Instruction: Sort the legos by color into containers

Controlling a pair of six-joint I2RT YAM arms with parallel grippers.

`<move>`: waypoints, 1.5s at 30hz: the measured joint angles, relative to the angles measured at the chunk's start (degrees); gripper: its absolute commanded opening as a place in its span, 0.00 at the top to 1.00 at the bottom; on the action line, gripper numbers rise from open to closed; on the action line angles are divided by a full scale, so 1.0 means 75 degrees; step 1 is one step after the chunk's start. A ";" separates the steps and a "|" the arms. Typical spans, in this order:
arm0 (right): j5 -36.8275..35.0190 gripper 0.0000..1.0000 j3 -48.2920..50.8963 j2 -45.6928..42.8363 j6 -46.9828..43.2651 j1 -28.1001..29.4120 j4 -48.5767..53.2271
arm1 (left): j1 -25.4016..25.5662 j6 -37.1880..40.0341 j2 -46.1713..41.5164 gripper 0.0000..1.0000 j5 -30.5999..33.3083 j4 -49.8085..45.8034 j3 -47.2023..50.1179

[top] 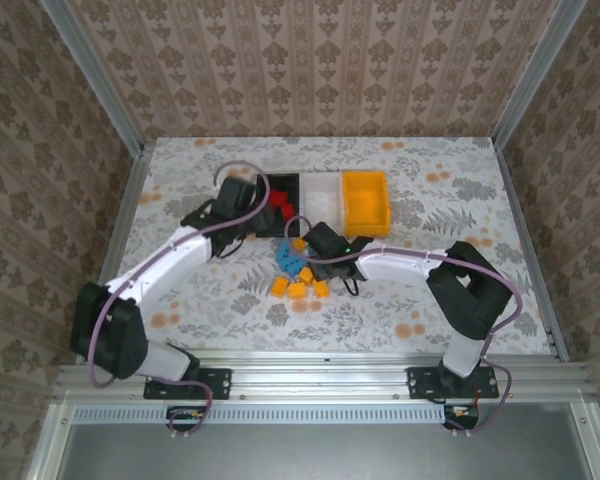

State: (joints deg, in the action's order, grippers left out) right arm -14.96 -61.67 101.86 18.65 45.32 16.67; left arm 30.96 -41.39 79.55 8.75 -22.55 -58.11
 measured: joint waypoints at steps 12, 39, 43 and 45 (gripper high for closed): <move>-0.0207 0.39 -0.0012 0.0166 0.0527 -0.0006 0.0038 | -0.0044 -0.0224 -0.1874 0.28 0.0012 0.0332 0.1399; -0.0510 0.29 0.0554 -0.0055 0.1891 -0.0472 -0.0210 | -0.0041 -0.0192 -0.1469 0.00 -0.0399 0.0851 0.1891; -0.0373 0.35 0.0554 0.0242 0.1950 -0.0495 -0.0373 | -0.0041 -0.0198 -0.1469 0.00 -0.0405 0.0848 0.1990; -0.0358 0.41 0.0539 0.0268 0.1950 -0.0510 -0.0405 | -0.0041 -0.0198 -0.1466 0.00 -0.0425 0.0851 0.1993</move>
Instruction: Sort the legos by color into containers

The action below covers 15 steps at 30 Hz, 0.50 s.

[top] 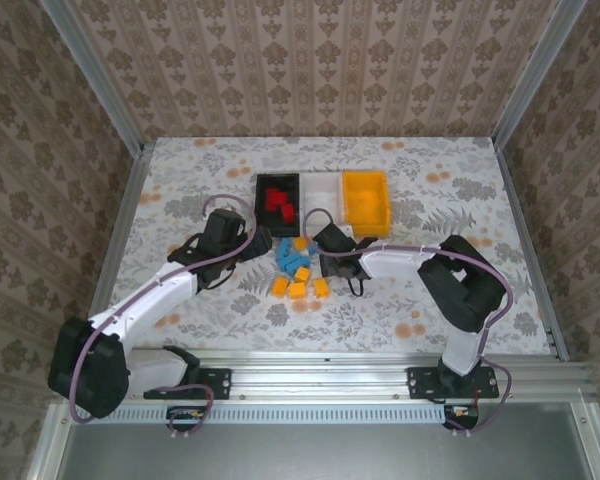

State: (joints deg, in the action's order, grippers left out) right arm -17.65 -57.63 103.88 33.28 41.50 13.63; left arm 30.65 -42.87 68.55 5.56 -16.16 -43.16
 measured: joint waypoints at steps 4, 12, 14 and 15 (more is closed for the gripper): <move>-0.0038 0.54 -0.0012 0.0017 -0.0067 -0.0035 -0.0012 | 0.0000 0.0000 0.0023 0.00 -0.0006 0.0006 0.0000; -0.0041 0.66 0.0009 0.0017 -0.0117 -0.0067 -0.0152 | 0.0000 0.0009 0.0044 0.00 -0.0248 0.0169 0.0003; -0.0044 0.67 0.0047 0.0009 -0.0154 -0.0061 -0.0236 | 0.0000 0.0009 0.0044 0.00 -0.0291 0.0245 0.0003; -0.0044 0.67 0.0079 -0.0015 -0.0157 -0.0061 -0.0286 | 0.0000 0.0009 0.0044 0.00 -0.0318 0.0274 0.0003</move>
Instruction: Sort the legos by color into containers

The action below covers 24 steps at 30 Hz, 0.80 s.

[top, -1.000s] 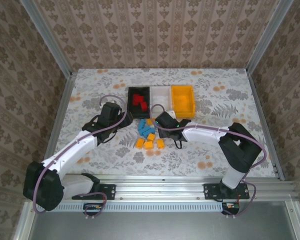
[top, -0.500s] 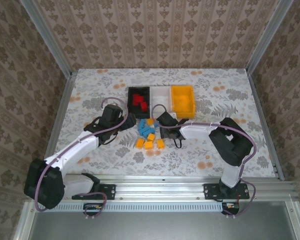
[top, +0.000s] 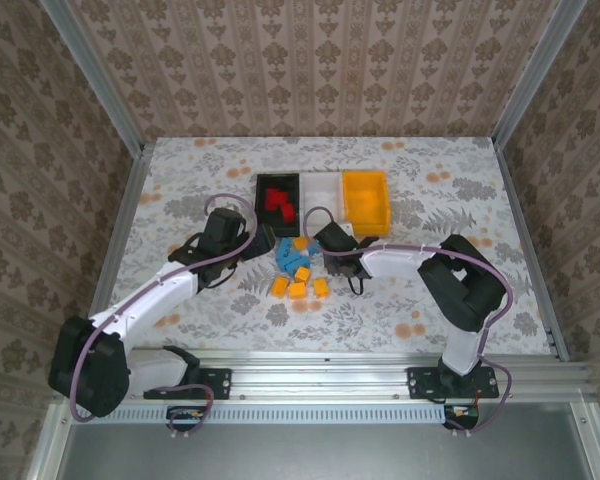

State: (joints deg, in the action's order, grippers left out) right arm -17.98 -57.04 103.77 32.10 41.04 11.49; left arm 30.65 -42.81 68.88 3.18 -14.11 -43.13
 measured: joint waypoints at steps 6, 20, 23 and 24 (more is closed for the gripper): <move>-0.0047 0.67 0.0326 -0.0347 -0.0143 0.0038 -0.0076 | 0.0000 0.0000 0.0000 0.00 -0.0111 0.0067 0.0000; -0.0568 0.65 -0.0038 -0.1798 -0.0933 0.0621 0.0300 | -0.0323 0.0052 0.0000 0.00 -0.0189 0.0052 0.0000; -0.0548 0.64 -0.0484 -0.1816 -0.1163 0.0723 0.0414 | -0.0697 0.0041 0.0003 0.00 -0.0388 0.0067 0.0047; -0.0533 0.64 -0.0667 -0.1816 -0.1262 0.0755 0.0458 | -0.0874 -0.0003 0.0003 0.00 -0.0478 0.0093 0.0114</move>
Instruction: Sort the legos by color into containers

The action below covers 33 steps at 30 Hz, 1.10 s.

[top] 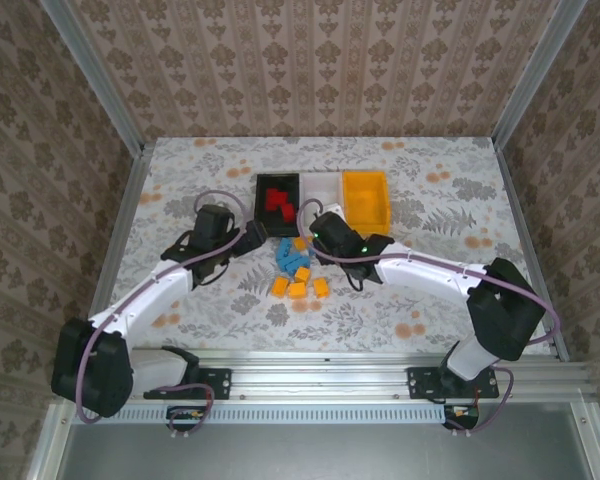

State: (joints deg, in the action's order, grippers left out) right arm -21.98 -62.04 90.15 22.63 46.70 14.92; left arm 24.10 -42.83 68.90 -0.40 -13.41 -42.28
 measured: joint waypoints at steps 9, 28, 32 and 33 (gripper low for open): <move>0.0396 0.62 -0.2398 0.1250 -0.0682 0.0047 -0.0017 | -0.1040 -0.0449 -0.0242 0.00 -0.0673 -0.0032 0.0898; 0.1113 0.52 -0.6286 0.5388 -0.1513 -0.0650 0.0793 | -0.1236 -0.0498 -0.1049 0.00 -0.1180 -0.0149 0.1043; 0.1099 0.52 -0.6408 0.5418 -0.1626 -0.0641 0.0819 | -0.1236 -0.0498 -0.1052 0.00 -0.1241 -0.0152 0.1043; 0.1099 0.51 -0.6330 0.5383 -0.1647 -0.0632 0.0784 | -0.1233 -0.0498 -0.1055 0.00 -0.1265 -0.0149 0.1043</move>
State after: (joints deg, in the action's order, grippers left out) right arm -13.74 -109.51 130.52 10.28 41.95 20.80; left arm 14.85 -46.57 60.99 -9.89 -14.52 -34.46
